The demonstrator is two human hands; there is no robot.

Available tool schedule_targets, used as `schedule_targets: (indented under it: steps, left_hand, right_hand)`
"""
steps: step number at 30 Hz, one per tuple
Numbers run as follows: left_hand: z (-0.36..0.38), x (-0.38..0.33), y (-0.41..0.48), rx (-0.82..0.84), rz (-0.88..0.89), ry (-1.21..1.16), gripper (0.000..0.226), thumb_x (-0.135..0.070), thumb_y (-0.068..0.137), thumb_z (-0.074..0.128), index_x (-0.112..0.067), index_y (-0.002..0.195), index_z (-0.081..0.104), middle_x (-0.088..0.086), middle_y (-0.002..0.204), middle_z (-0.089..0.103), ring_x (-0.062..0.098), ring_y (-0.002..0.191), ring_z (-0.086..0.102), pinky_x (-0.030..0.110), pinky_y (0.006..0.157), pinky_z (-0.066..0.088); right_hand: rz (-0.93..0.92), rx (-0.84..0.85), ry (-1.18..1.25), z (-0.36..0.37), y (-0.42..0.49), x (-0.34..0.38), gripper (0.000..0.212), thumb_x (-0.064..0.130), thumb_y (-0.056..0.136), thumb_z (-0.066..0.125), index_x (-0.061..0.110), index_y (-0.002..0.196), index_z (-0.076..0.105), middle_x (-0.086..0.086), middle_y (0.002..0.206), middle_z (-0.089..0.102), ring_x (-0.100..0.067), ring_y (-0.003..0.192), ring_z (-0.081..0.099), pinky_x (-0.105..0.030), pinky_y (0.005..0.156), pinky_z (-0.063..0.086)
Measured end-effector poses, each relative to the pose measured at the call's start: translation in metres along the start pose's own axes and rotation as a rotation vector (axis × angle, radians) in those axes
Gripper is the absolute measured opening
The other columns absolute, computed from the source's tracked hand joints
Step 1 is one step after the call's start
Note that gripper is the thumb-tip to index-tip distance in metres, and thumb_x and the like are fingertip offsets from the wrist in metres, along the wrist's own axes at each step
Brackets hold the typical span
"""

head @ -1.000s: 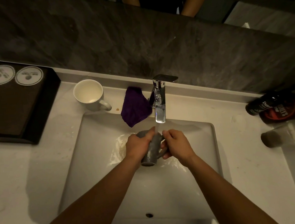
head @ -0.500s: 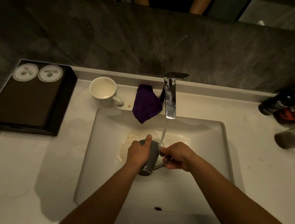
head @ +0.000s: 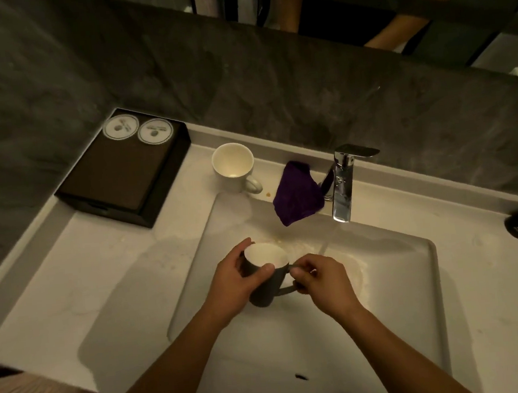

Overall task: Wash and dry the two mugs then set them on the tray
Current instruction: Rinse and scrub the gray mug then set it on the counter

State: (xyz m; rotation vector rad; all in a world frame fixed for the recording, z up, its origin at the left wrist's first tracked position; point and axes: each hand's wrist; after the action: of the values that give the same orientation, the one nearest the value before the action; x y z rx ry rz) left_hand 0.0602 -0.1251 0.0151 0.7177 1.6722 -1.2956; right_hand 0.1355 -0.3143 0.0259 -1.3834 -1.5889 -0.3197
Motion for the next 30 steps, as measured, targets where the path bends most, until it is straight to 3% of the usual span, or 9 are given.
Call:
schedule_targets:
  steps: [2,4,7,8,10,13,17,24,30]
  left_hand:
    - [-0.016,-0.005,-0.008,-0.002,0.047,0.036,0.079,-0.022,0.083,0.087,-0.024,0.152,0.048,-0.011,0.142,0.059,0.010,0.128,0.059,0.027,0.104,0.052]
    - [-0.037,-0.006,-0.015,-0.101,0.094,0.052,0.061,-0.018,0.084,0.086,-0.022,0.140,0.062,-0.013,0.129,0.069,0.005,0.116,0.068,0.028,0.101,0.057]
    - [-0.073,-0.002,-0.020,-0.404,0.148,0.144,0.014,-0.012,0.092,0.078,-0.021,0.103,0.079,-0.004,0.094,0.079,0.007,0.087,0.074,0.038,0.089,0.063]
    - [-0.084,0.001,-0.020,-0.501,0.158,0.204,0.011,-0.011,0.094,0.075,-0.022,0.096,0.077,-0.003,0.089,0.078,0.009,0.083,0.072,0.039,0.086,0.061]
    - [-0.105,0.009,-0.019,-0.656,0.197,0.361,0.007,-0.010,0.097,0.071,-0.014,0.100,0.075,0.006,0.096,0.076,0.020,0.089,0.071,0.041,0.086,0.057]
    - [-0.125,0.025,-0.006,-0.717,0.237,0.705,0.040,-0.019,0.097,0.068,0.008,0.125,0.067,0.030,0.128,0.066,0.048,0.119,0.062,0.053,0.102,0.050]
    - [-0.137,0.038,0.010,-0.619,-0.024,0.904,0.080,-0.053,0.101,0.053,-0.003,0.160,0.033,0.024,0.170,0.026,0.040,0.158,0.021,0.055,0.125,0.019]
    - [-0.138,0.057,0.017,-0.622,-0.075,1.053,0.093,-0.071,0.098,0.005,-0.009,0.167,0.011,0.016,0.176,0.008,0.031,0.163,0.005,0.051,0.129,0.007]
    - [-0.136,0.056,0.018,-0.610,-0.103,1.104,0.090,-0.067,0.099,0.005,-0.008,0.167,0.007,0.016,0.176,0.006,0.030,0.163,0.003,0.051,0.129,0.006]
  right_hand:
    - [-0.158,-0.060,-0.114,0.008,-0.002,0.006,0.007,0.018,0.095,0.071,0.023,0.091,0.075,0.015,0.083,0.072,-0.006,0.081,0.070,-0.017,0.075,0.057]
    - [-0.289,-0.111,-0.152,0.016,-0.001,0.013,0.008,0.019,0.095,0.071,0.026,0.094,0.075,0.018,0.087,0.071,-0.002,0.086,0.066,-0.011,0.074,0.050]
    - [-0.382,-0.179,-0.199,0.028,0.006,0.026,0.007,0.019,0.095,0.072,0.022,0.100,0.076,0.014,0.094,0.073,-0.003,0.087,0.065,-0.015,0.077,0.049]
    - [-0.400,-0.203,-0.192,0.032,0.010,0.031,0.009,0.018,0.094,0.072,0.022,0.102,0.075,0.014,0.094,0.072,-0.002,0.087,0.064,-0.014,0.077,0.048]
    - [-0.425,-0.232,-0.160,0.043,0.019,0.042,0.011,0.016,0.093,0.073,0.020,0.103,0.075,0.014,0.094,0.071,0.000,0.087,0.064,-0.012,0.076,0.047]
    - [-0.465,-0.258,-0.130,0.062,0.035,0.063,0.010,0.016,0.092,0.074,0.019,0.102,0.076,0.018,0.092,0.067,0.010,0.088,0.061,-0.005,0.075,0.044]
    - [-0.469,-0.262,-0.093,0.088,0.054,0.088,0.008,0.019,0.093,0.073,0.020,0.100,0.075,0.017,0.090,0.067,0.013,0.090,0.059,-0.002,0.076,0.042]
    - [-0.395,-0.262,-0.076,0.116,0.074,0.109,0.008,0.022,0.095,0.072,0.021,0.103,0.075,0.009,0.094,0.073,0.008,0.083,0.060,-0.006,0.072,0.042]
    - [-0.358,-0.265,-0.063,0.123,0.078,0.113,0.008,0.026,0.095,0.071,0.025,0.102,0.074,0.013,0.092,0.070,0.012,0.091,0.060,0.001,0.070,0.041]
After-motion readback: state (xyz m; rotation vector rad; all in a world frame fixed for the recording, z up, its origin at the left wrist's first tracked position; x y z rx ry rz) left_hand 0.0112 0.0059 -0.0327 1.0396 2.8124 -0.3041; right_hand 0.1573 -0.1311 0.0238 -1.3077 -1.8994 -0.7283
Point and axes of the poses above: each hand's wrist, its own y-axis towards the middle knuckle, its own z-axis out of the palm, x = y × z
